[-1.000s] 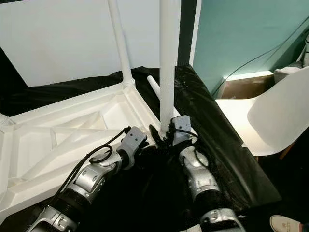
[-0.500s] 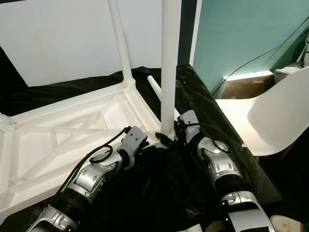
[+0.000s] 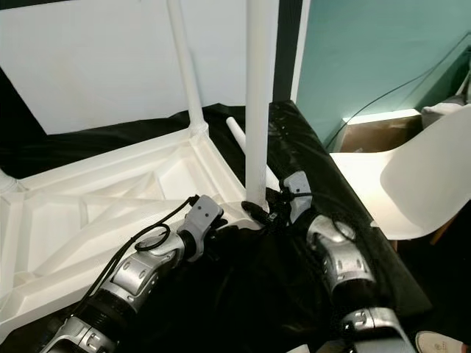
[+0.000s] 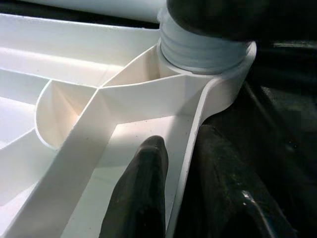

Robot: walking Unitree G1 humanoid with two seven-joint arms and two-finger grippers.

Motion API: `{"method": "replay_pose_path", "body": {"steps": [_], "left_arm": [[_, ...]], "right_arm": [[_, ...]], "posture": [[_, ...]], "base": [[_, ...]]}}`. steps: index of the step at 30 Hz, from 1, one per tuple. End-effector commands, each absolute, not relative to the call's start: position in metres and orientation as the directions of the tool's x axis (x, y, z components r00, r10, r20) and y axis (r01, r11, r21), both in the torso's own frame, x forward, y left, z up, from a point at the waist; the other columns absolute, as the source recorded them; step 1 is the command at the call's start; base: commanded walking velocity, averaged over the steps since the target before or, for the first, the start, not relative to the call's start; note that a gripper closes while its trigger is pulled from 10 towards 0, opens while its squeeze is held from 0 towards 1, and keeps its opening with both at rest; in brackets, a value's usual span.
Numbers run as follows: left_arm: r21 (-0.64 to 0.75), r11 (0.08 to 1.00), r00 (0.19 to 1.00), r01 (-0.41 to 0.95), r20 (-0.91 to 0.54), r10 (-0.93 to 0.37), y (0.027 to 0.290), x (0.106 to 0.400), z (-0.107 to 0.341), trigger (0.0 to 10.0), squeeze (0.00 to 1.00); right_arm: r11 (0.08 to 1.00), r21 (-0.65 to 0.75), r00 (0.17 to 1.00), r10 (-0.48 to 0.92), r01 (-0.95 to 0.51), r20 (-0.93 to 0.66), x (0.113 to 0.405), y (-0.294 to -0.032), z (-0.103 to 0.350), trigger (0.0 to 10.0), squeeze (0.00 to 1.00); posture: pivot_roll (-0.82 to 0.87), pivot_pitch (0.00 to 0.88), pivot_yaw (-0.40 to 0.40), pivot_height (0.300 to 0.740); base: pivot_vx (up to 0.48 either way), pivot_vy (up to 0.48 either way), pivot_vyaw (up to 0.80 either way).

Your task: Building children table

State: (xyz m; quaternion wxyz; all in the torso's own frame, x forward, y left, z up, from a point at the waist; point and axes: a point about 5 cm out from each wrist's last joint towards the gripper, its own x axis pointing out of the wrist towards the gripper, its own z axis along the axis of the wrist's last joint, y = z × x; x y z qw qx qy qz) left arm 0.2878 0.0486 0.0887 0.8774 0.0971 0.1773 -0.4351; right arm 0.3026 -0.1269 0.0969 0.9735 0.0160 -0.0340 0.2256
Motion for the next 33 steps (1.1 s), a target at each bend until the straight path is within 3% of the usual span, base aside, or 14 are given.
{"method": "replay_pose_path", "body": {"steps": [1, 9, 10, 11, 12, 13, 14, 15, 20, 21, 23, 24, 30, 33], "left_arm": [[-0.113, 0.525, 0.398, 0.843, -0.526, -0.752, 0.048, 0.266, 0.053, 10.0, 0.00], [-0.111, 0.510, 0.382, 0.853, -0.534, -0.754, 0.048, 0.265, 0.052, 10.0, 0.00], [-0.108, 0.511, 0.385, 0.853, -0.532, -0.754, 0.048, 0.266, 0.053, 10.0, 0.00], [-0.108, 0.511, 0.385, 0.853, -0.532, -0.754, 0.048, 0.266, 0.053, 10.0, 0.00], [-0.106, 0.513, 0.388, 0.852, -0.530, -0.754, 0.047, 0.267, 0.054, 10.0, 0.00], [-0.106, 0.513, 0.388, 0.852, -0.530, -0.754, 0.047, 0.267, 0.054, 10.0, 0.00], [-0.106, 0.516, 0.392, 0.850, -0.526, -0.755, 0.047, 0.268, 0.055, 10.0, 0.00], [-0.107, 0.516, 0.393, 0.850, -0.525, -0.755, 0.046, 0.268, 0.054, 10.0, 0.00], [-0.109, 0.517, 0.393, 0.849, -0.524, -0.756, 0.045, 0.268, 0.054, 10.0, 0.00], [-0.111, 0.517, 0.393, 0.849, -0.524, -0.756, 0.046, 0.268, 0.054, 10.0, 0.00], [-0.111, 0.517, 0.393, 0.849, -0.524, -0.756, 0.046, 0.268, 0.054, 10.0, 0.00], [-0.110, 0.518, 0.393, 0.848, -0.523, -0.756, 0.045, 0.268, 0.054, 10.0, 0.00], [-0.110, 0.525, 0.403, 0.844, -0.516, -0.756, 0.045, 0.270, 0.055, 10.0, 0.00], [-0.110, 0.527, 0.405, 0.842, -0.516, -0.755, 0.045, 0.270, 0.055, 10.0, 0.00]], "right_arm": [[0.942, 0.025, 0.940, 0.332, -0.335, 0.080, 0.303, -0.130, 0.096, 0.0, 0.00], [0.940, 0.013, 0.938, 0.340, -0.342, 0.068, 0.302, -0.126, 0.095, 0.0, 0.00], [0.938, 0.010, 0.936, 0.346, -0.347, 0.056, 0.303, -0.126, 0.094, 1.0, 0.00], [0.938, 0.010, 0.936, 0.346, -0.347, 0.056, 0.303, -0.126, 0.094, 1.0, 0.00], [0.932, 0.007, 0.931, 0.362, -0.363, 0.038, 0.303, -0.124, 0.094, 7.8, 0.00], [0.932, 0.007, 0.931, 0.362, -0.363, 0.038, 0.303, -0.124, 0.094, 7.8, 0.00], [0.912, -0.001, 0.911, 0.411, -0.411, 0.017, 0.303, -0.120, 0.093, 10.0, 0.00], [0.894, -0.017, 0.893, 0.449, -0.449, 0.021, 0.303, -0.120, 0.094, 10.0, 1.00], [0.863, -0.036, 0.863, 0.504, -0.503, 0.027, 0.310, -0.125, 0.099, 10.0, 1.00], [0.837, -0.060, 0.838, 0.545, -0.543, 0.029, 0.318, -0.131, 0.106, 10.0, 0.44], [0.837, -0.060, 0.838, 0.545, -0.543, 0.029, 0.318, -0.131, 0.106, 10.0, 0.44], [0.801, -0.084, 0.803, 0.595, -0.592, 0.013, 0.328, -0.137, 0.115, 10.0, 0.00], [0.621, -0.163, 0.640, 0.759, -0.767, -0.120, 0.336, -0.143, 0.123, 10.0, 0.00], [0.573, -0.156, 0.593, 0.787, -0.805, -0.171, 0.334, -0.143, 0.118, 10.0, 0.00]], "posture": [[0.02, 0.000, 0.011, 0.740], [0.01, 0.000, 0.025, 0.740], [0.01, 0.000, 0.021, 0.740], [0.01, 0.000, 0.021, 0.740], [0.01, 0.000, 0.019, 0.740], [0.01, 0.000, 0.019, 0.740], [0.01, 0.000, 0.019, 0.740], [0.01, 0.000, 0.017, 0.740], [0.00, 0.000, 0.015, 0.740], [0.00, 0.000, 0.014, 0.740], [0.00, 0.000, 0.014, 0.740], [0.00, 0.000, 0.015, 0.740], [0.01, 0.000, 0.001, 0.740], [0.02, 0.000, -0.003, 0.740]], "base": [[0.000, 0.000, 0.00], [0.000, 0.000, 0.00], [0.000, 0.000, 0.00], [0.000, 0.000, 0.00], [0.000, 0.000, 0.00], [0.000, 0.000, 0.00], [0.000, 0.000, 0.00], [0.000, 0.000, 0.00], [0.000, 0.000, 0.00], [0.000, 0.000, 0.00], [0.000, 0.000, 0.00], [0.000, 0.000, 0.00], [0.000, 0.000, 0.00], [0.000, 0.000, 0.00]]}}
